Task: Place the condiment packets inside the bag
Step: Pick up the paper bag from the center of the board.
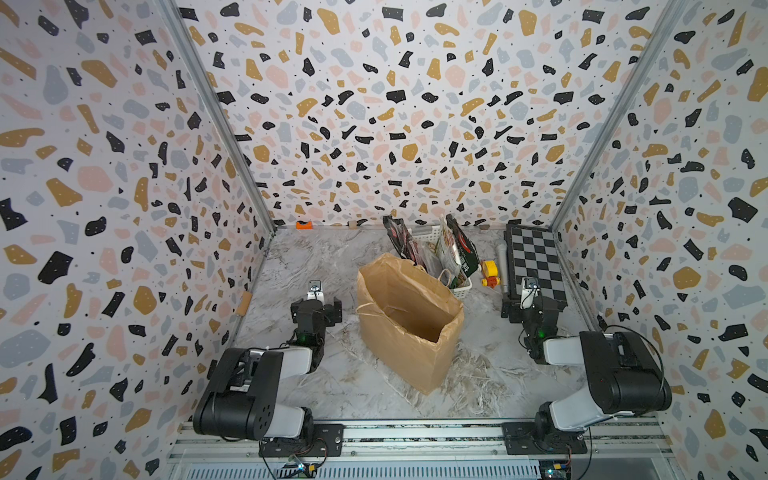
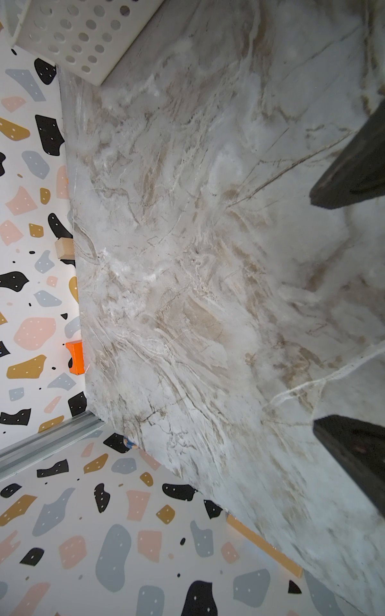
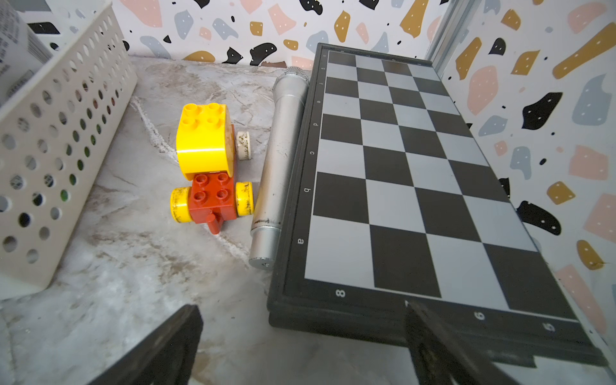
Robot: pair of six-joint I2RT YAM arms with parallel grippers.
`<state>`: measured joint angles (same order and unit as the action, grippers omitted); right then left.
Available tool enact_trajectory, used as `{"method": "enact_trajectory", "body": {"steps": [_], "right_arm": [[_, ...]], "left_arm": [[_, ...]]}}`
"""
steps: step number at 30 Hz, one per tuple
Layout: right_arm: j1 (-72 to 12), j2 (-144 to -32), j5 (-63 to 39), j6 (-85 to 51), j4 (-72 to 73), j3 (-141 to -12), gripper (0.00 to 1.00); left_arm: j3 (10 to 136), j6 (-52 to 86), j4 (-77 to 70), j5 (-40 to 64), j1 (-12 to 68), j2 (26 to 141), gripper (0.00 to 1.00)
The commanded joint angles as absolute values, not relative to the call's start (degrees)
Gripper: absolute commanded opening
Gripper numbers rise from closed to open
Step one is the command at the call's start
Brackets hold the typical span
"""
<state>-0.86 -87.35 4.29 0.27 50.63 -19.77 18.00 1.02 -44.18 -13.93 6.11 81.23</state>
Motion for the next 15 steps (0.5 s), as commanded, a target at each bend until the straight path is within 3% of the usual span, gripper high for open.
{"method": "enact_trajectory", "body": {"steps": [1, 3, 6, 8, 10, 12, 15], "right_arm": [[-0.75, -86.4, 4.24, 0.26, 50.76, -19.82, 1.0], [-0.79, -85.26, 2.76, 0.87, 51.84, -18.99, 1.0], [-0.87, -78.89, 6.01, -0.35, 47.52, -18.79, 1.0], [-0.88, -72.85, 10.53, -4.37, 37.0, -21.82, 1.0], [-0.83, -68.46, 13.61, -11.79, 23.05, -25.88, 1.0], [-0.8, -65.36, 14.07, -18.0, 12.96, -29.3, 1.0], [-0.5, -62.57, 11.44, -23.93, -4.25, -36.08, 1.0]], "left_arm": [[18.23, 0.71, -46.72, -13.43, 5.93, 80.2, 1.0], [18.07, 2.0, -45.49, -16.93, 5.9, 78.59, 1.0], [21.55, 6.41, -28.26, -25.41, 5.89, 67.86, 1.0], [25.85, 20.84, -12.38, -35.23, 5.82, 60.72, 1.0], [32.09, 34.19, 4.14, -38.19, 5.76, 54.58, 1.0], [37.88, 41.14, 15.82, -32.37, 5.71, 50.21, 1.0], [46.79, 44.8, 25.73, -14.01, 5.71, 45.53, 1.0]]}}
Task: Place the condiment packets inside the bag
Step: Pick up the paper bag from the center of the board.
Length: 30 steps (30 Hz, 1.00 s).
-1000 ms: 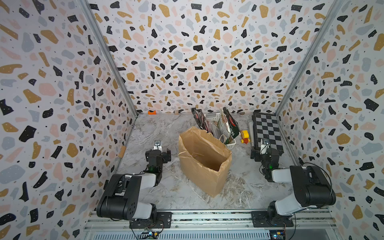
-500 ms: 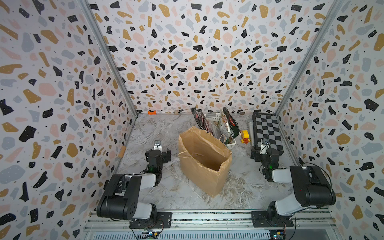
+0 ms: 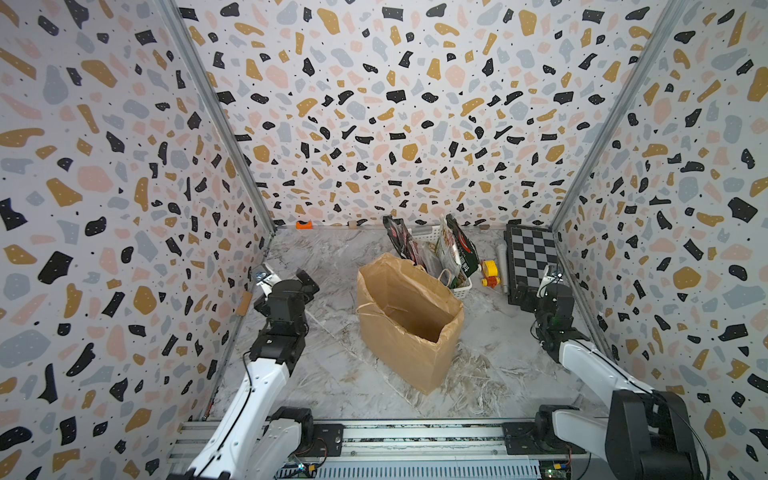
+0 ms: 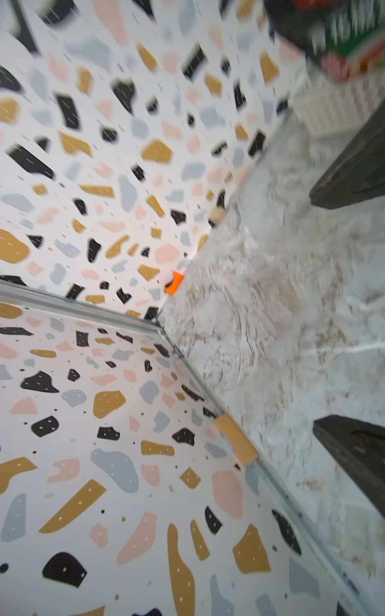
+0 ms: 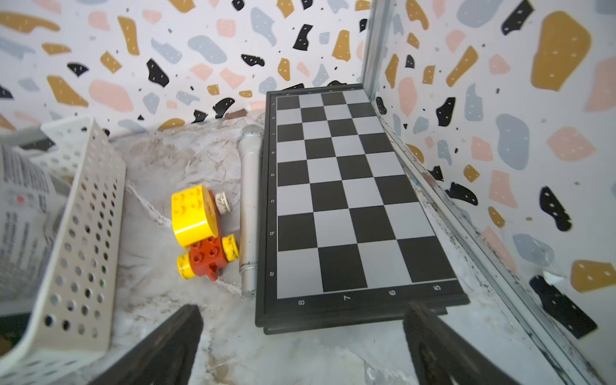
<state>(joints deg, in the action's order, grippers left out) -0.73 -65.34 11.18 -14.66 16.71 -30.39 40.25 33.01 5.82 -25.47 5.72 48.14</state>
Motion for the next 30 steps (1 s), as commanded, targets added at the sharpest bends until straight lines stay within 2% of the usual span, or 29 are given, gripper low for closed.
{"method": "enact_trajectory", "body": {"steps": [1, 5, 7, 12, 18, 27, 30], "right_arm": [[-0.5, -62.04, 9.34, -23.11, -7.94, -37.63, 1.0], [-0.6, -60.53, 2.13, -22.95, -14.84, -40.28, 1.0], [-0.57, -60.97, -2.02, -23.02, -14.43, -40.45, 1.0], [-0.6, -64.74, -8.08, -22.6, -15.49, -42.6, 1.0], [-0.53, -67.25, -9.54, -21.79, -15.56, -43.02, 1.0], [-0.59, -65.6, -8.97, -21.27, -15.98, -42.54, 1.0], [-0.61, -65.3, -8.82, -21.4, -16.06, -42.44, 1.0]], "left_arm": [[50.83, 45.59, 30.64, -7.95, 5.73, 45.48, 1.0], [63.87, 46.81, 46.67, 12.27, 8.66, 46.95, 1.0], [68.35, 49.19, 50.58, 15.77, 13.69, 46.78, 1.0], [83.35, 51.1, 65.48, 8.09, 27.85, 50.8, 1.0], [82.23, 58.97, 64.85, 7.8, 41.06, 59.98, 1.0], [93.08, 66.61, 68.28, 3.83, 42.54, 71.48, 0.98], [91.67, 68.42, 68.16, 5.76, 42.54, 73.97, 0.87]]}}
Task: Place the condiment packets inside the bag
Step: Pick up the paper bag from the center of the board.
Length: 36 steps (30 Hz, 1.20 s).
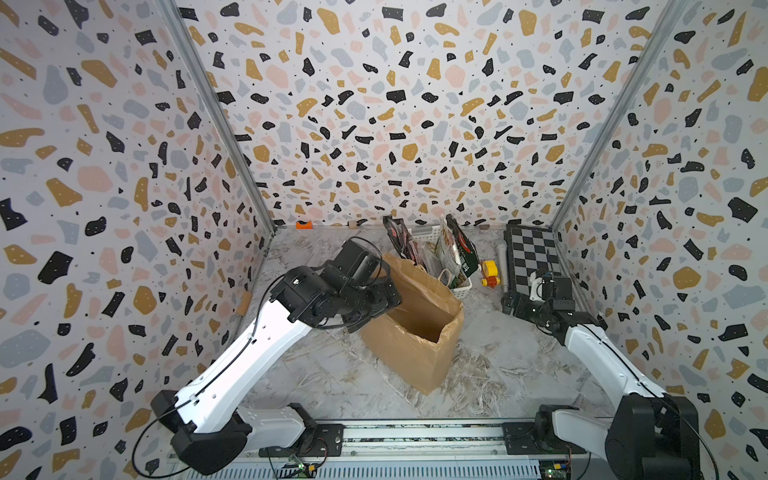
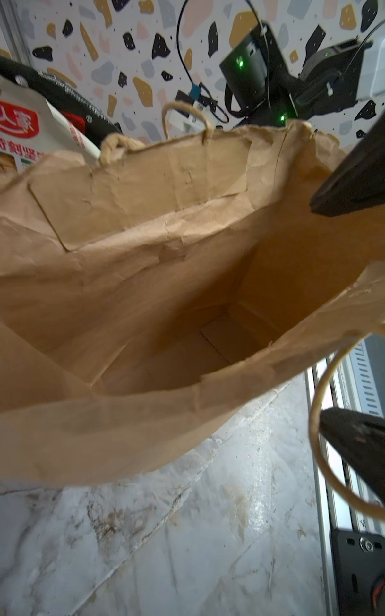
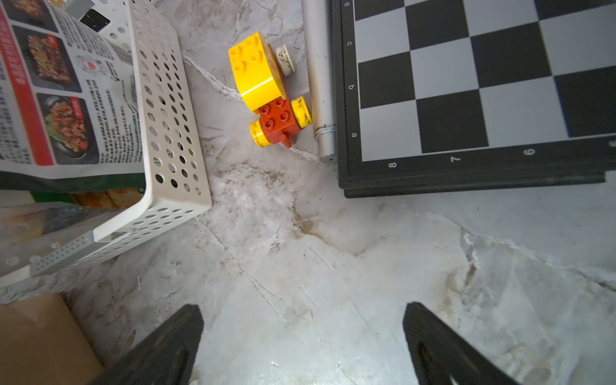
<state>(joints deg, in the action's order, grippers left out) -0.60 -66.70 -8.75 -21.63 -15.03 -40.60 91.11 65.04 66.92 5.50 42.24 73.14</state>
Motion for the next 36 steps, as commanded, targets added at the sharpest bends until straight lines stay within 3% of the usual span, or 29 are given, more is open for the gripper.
{"method": "enact_trajectory", "body": {"steps": [1, 5, 11, 22, 28, 36], "right_arm": [[-0.62, -65.16, -8.61, -21.44, -16.08, -42.37, 1.0], [-0.57, -64.33, -7.88, -21.52, -16.28, -42.22, 1.0], [-0.57, -63.77, -7.11, -21.54, -16.08, -41.86, 1.0], [-0.57, -64.79, -9.25, -21.05, -15.57, -41.74, 0.99], [-2.24, -70.07, -12.4, -20.22, -16.69, -44.62, 0.89], [-5.93, -78.42, -16.22, -19.4, -19.53, -52.8, 0.77]], "left_arm": [[90.69, 68.92, 68.2, 6.47, 42.54, 74.45, 0.83], [89.36, 69.61, 69.63, 6.72, 42.54, 74.9, 0.69], [90.22, 67.67, 73.01, 6.1, 42.45, 76.13, 0.56], [88.06, 60.66, 71.63, 6.22, 40.61, 72.27, 0.01], [86.63, 43.87, 76.46, 6.71, 37.47, 66.73, 0.0], [86.62, 30.2, 79.83, -6.84, 32.97, 59.12, 0.0]]}}
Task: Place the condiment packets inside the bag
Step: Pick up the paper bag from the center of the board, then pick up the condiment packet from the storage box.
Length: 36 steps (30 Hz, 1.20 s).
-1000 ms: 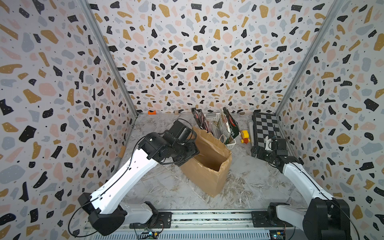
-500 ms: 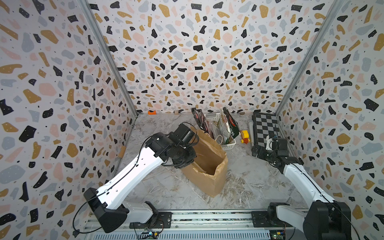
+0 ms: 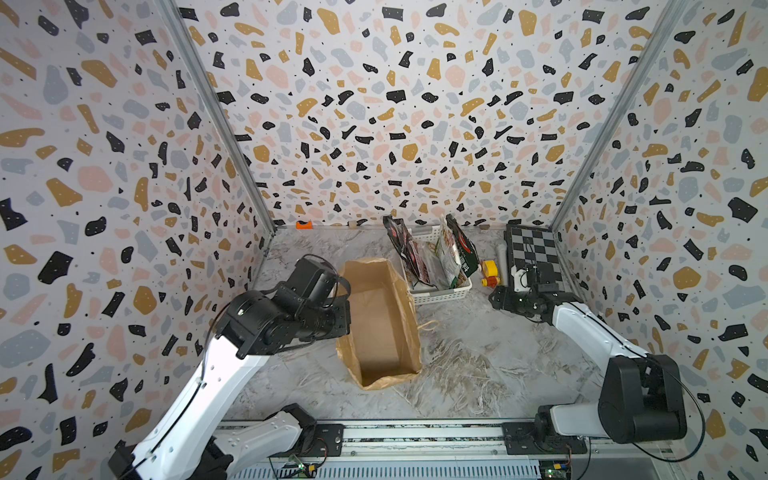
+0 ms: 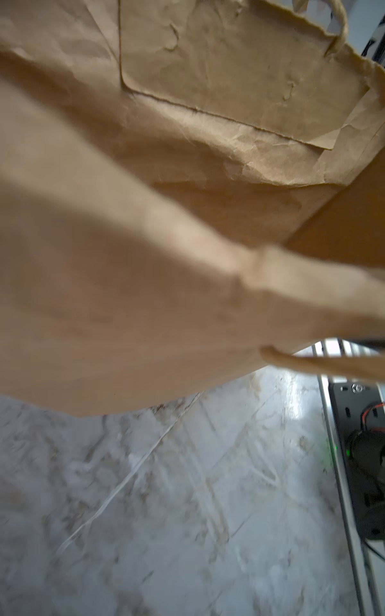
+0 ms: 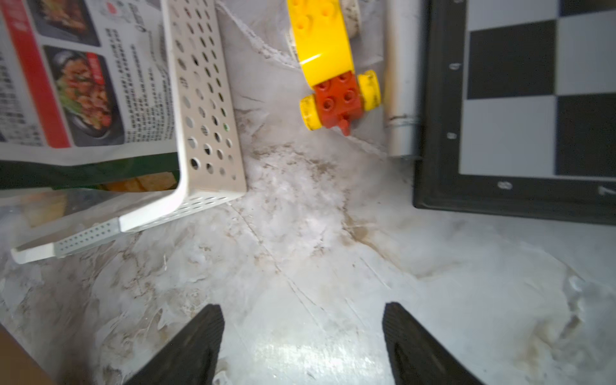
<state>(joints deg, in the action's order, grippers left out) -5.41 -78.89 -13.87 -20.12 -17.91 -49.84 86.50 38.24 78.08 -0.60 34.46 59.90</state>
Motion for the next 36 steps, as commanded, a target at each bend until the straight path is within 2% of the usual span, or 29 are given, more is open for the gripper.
{"method": "enact_trajectory", "body": {"steps": [1, 9, 13, 18, 21, 25, 29, 36], "right_arm": [[-5.97, -78.17, -17.61, -18.6, -19.06, -53.13, 0.75], [-6.14, -69.68, -23.86, -15.18, -8.45, -51.26, 0.7], [-7.31, -73.06, -28.04, -15.49, -4.97, -55.14, 0.65], [-11.86, -78.54, -28.02, -11.68, -2.99, -58.98, 0.62], [-13.77, -80.86, -22.95, -10.69, 1.48, -58.8, 0.61], [-13.89, -85.41, -14.32, -12.23, 3.74, -60.08, 0.51], [-13.97, -88.56, -14.93, -12.57, 7.92, -59.8, 0.51], [-14.15, -93.4, -17.46, -11.51, 12.49, -59.55, 0.57]], "left_arm": [[86.88, 29.03, 79.77, -7.13, 32.23, 59.03, 0.0], [90.2, 24.29, 78.39, -8.78, 30.02, 59.67, 0.0], [90.35, 23.65, 78.35, -11.23, 30.01, 58.54, 0.0], [88.47, 23.83, 78.07, -9.8, 30.0, 57.19, 0.0], [87.99, 24.14, 77.71, -10.23, 30.02, 56.06, 0.0], [88.06, 24.21, 77.86, -9.4, 30.03, 55.8, 0.0], [87.99, 24.06, 77.96, -9.1, 30.02, 55.9, 0.0], [87.95, 23.77, 77.53, -8.8, 29.96, 56.73, 0.0]]}}
